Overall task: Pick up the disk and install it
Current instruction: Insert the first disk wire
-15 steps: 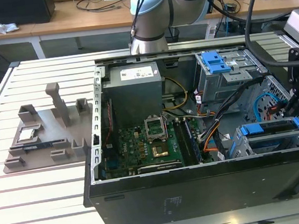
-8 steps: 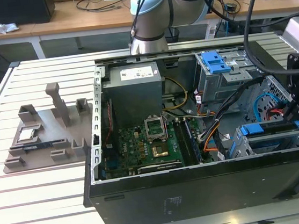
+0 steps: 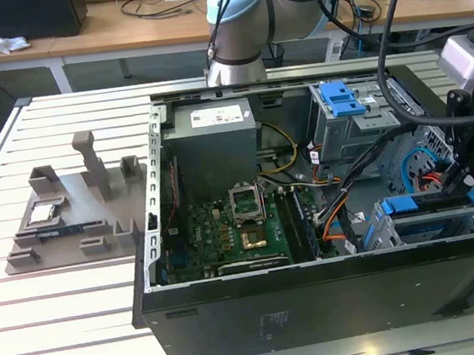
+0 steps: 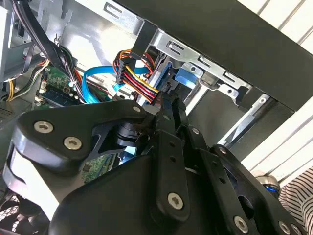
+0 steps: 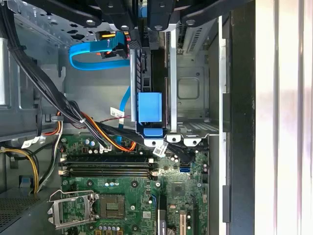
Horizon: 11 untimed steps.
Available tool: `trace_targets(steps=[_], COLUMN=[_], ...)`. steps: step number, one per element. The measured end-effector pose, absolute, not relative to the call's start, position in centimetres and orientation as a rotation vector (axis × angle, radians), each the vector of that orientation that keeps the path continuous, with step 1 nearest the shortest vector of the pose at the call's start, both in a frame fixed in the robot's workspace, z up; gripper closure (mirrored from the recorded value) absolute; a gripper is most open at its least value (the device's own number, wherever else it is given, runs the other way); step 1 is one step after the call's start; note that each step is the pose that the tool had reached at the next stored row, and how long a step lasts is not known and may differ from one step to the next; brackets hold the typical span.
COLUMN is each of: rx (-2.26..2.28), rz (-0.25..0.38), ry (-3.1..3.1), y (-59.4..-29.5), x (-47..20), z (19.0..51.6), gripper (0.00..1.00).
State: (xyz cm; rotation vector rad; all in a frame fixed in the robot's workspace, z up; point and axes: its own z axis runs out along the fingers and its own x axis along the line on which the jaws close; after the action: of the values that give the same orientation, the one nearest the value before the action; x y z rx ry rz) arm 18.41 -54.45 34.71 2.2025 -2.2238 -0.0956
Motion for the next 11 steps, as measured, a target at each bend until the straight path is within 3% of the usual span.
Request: trace_targets(steps=[11], rx=[2.217], rz=[-0.095], ry=[-2.209], y=[-53.97], x=[18.4], z=[34.36], gripper=[0.83])
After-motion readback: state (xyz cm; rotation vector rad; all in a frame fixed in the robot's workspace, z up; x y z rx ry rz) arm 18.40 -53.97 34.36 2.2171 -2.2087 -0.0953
